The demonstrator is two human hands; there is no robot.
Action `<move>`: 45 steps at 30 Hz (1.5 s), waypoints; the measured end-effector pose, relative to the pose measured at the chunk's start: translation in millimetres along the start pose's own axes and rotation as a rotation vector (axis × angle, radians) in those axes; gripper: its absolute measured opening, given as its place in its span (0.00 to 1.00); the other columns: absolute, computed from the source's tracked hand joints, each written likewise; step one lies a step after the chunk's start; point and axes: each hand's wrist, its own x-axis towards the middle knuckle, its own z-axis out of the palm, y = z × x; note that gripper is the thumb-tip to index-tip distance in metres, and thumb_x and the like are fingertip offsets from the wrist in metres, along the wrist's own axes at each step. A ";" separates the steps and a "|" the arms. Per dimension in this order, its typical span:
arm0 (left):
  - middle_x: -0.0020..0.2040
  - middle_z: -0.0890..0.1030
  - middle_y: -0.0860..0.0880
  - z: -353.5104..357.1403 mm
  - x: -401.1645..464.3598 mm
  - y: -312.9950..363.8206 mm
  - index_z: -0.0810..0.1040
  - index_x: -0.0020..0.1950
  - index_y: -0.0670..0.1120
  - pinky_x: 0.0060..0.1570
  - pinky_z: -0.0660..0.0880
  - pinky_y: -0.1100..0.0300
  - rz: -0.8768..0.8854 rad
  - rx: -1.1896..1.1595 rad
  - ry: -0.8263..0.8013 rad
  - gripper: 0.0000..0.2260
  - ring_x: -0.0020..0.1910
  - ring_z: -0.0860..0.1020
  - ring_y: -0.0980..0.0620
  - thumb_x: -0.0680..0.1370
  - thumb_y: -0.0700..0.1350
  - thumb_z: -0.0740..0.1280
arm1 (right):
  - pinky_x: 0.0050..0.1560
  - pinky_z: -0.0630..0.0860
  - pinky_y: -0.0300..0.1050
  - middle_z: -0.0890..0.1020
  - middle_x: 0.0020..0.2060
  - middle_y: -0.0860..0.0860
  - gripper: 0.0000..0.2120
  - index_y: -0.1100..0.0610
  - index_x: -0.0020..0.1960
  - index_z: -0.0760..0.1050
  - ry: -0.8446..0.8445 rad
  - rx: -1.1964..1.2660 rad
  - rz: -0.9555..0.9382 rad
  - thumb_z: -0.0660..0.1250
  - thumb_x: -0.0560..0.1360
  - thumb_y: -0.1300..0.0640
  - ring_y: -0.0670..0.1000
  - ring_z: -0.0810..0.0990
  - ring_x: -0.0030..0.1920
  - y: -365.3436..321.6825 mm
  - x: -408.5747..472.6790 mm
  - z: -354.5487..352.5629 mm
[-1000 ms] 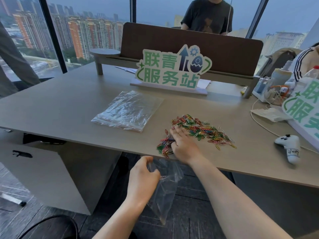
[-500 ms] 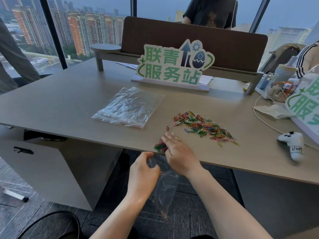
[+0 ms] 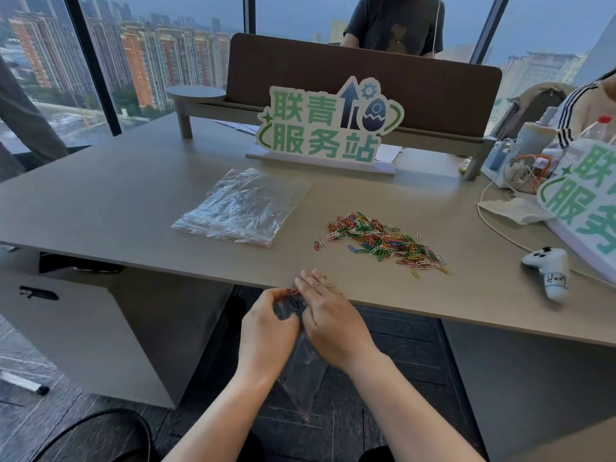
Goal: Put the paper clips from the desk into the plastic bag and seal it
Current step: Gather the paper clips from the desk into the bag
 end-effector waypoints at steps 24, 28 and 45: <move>0.60 0.78 0.56 4.4 1.9 -9.0 0.75 0.68 0.51 0.60 0.80 0.51 -0.064 0.004 -0.095 0.21 0.58 0.83 0.49 0.76 0.38 0.69 | 0.75 0.42 0.55 0.45 0.78 0.49 0.27 0.45 0.77 0.49 -0.075 -0.102 0.337 0.47 0.79 0.48 0.55 0.39 0.77 74.2 99.8 -43.1; 0.61 0.80 0.54 4.4 5.9 -11.8 0.75 0.67 0.52 0.56 0.81 0.52 -0.080 0.010 -0.099 0.20 0.58 0.82 0.46 0.76 0.38 0.68 | 0.76 0.43 0.54 0.48 0.79 0.49 0.26 0.47 0.77 0.53 -0.091 -0.112 0.303 0.47 0.80 0.47 0.54 0.43 0.77 75.8 109.0 -37.5; 0.59 0.78 0.57 1.6 4.1 -15.6 0.75 0.66 0.53 0.41 0.78 0.61 -0.063 0.004 -0.100 0.19 0.50 0.84 0.53 0.77 0.39 0.68 | 0.76 0.45 0.49 0.54 0.78 0.50 0.26 0.52 0.77 0.54 0.043 -0.046 0.248 0.50 0.80 0.55 0.50 0.47 0.77 60.6 80.3 -32.2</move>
